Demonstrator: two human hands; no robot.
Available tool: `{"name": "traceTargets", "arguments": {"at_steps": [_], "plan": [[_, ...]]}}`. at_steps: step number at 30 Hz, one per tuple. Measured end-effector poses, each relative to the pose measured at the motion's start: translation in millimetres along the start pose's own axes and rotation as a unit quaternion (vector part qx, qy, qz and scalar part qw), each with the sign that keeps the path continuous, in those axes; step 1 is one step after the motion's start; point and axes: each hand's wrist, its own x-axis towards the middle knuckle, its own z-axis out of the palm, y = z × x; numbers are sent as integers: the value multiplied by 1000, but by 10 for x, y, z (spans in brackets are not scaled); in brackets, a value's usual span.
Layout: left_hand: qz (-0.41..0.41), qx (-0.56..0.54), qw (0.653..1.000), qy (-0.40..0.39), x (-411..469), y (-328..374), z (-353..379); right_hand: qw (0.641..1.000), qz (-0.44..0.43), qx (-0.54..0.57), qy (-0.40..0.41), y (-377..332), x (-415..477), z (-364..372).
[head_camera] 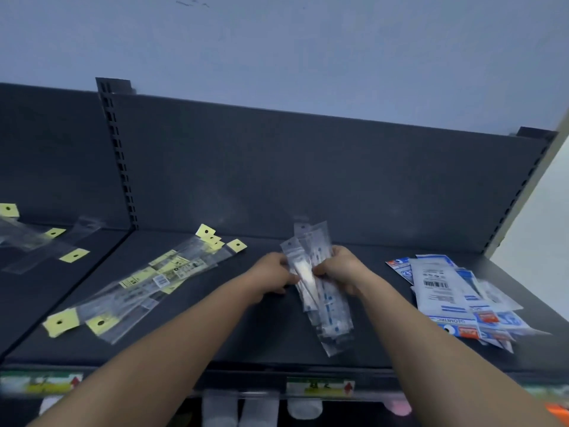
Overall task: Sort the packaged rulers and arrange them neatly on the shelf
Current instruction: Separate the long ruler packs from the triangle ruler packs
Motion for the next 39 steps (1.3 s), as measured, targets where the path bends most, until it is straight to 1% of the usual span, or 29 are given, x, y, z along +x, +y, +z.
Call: {"name": "traceTargets", "arguments": {"at_steps": [4,6,8,10,13,15,19,23,25,27,29,35,39], "plan": [[21,39,999,20,-12,60,166,993,-33,-115,20,167,60,-138],[57,111,992,31,-29,70,198,980,-25,-198,17,216,99,-175],[84,231,969,29,-72,77,216,964,-20,-265,16,243,120,-193],[92,316,944,23,-80,53,240,952,-20,-305,31,242,94,-208],[84,356,930,23,-96,33,255,932,-27,-358,54,237,52,-210],[83,362,928,36,-117,28,211,928,-59,-364,57,192,40,-187],[68,390,914,87,-245,-36,-69,928,-155,-337,23,20,1,-11],[28,418,896,151,-556,-132,-529,901,-236,-365,-3,-220,-117,351],[8,441,878,186,-755,-195,-793,886,-273,-373,-22,-352,-195,578],[-17,476,852,215,-973,-280,-1060,871,-310,-380,-41,-477,-284,823],[-46,508,829,228,-1194,-380,-1321,854,-343,-386,-60,-603,-369,1080],[-120,520,805,260,-1797,-769,-2035,810,-404,-410,-116,-998,-585,1910],[-169,511,794,281,-2109,-1121,-2496,794,-417,-417,-148,-1217,-717,2503]]}}
